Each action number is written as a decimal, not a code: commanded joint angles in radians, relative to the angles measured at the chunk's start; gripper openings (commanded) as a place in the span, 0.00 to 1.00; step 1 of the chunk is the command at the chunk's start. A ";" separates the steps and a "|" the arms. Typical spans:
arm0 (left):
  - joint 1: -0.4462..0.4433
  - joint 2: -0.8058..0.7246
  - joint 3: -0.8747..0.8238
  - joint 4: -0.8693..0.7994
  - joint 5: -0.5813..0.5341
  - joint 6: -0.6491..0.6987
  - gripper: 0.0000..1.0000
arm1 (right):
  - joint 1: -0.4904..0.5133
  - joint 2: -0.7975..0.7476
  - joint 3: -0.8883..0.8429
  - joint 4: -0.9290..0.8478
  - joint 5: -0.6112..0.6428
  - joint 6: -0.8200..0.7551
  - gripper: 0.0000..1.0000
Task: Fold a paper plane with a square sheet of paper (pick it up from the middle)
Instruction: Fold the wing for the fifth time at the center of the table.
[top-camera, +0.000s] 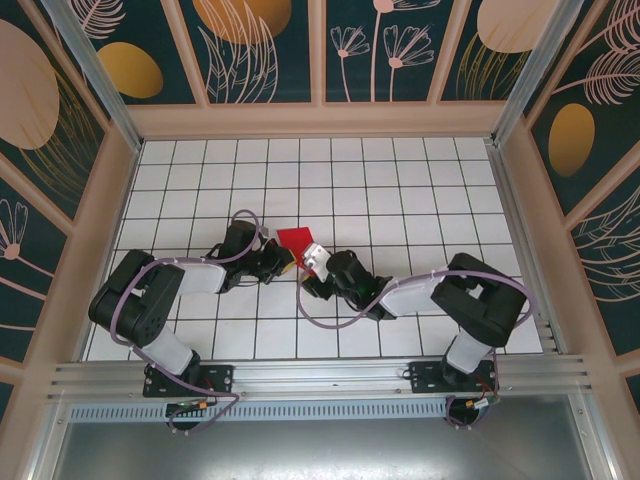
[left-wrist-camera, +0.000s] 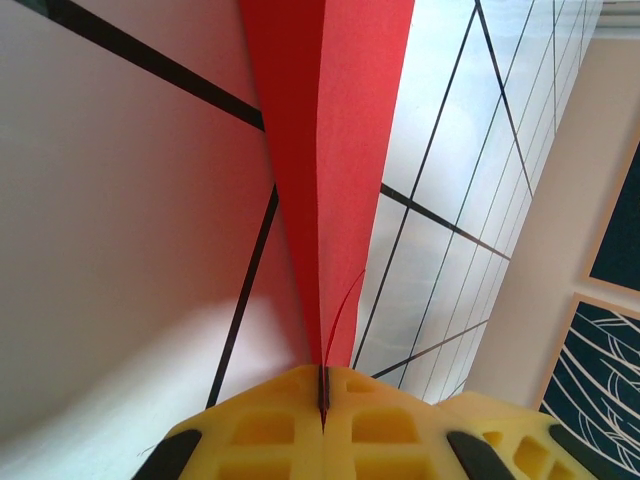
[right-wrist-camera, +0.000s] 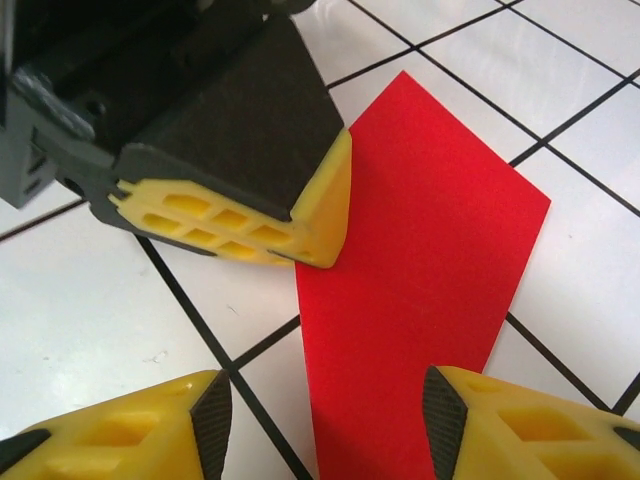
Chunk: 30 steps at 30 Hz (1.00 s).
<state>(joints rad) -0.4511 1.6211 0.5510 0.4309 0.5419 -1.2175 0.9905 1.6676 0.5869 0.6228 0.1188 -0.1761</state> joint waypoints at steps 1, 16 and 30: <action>-0.005 -0.021 0.026 -0.025 0.000 -0.009 0.04 | 0.011 0.050 0.017 0.058 0.064 -0.062 0.55; -0.005 -0.031 0.026 -0.033 0.002 -0.003 0.01 | 0.025 0.201 0.109 0.096 0.149 -0.097 0.43; 0.010 -0.105 0.110 -0.204 -0.128 0.062 0.28 | 0.026 0.177 0.087 0.073 0.104 -0.066 0.14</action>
<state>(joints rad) -0.4507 1.5604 0.6094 0.3103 0.4797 -1.1950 1.0126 1.8618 0.6788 0.6853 0.2420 -0.2596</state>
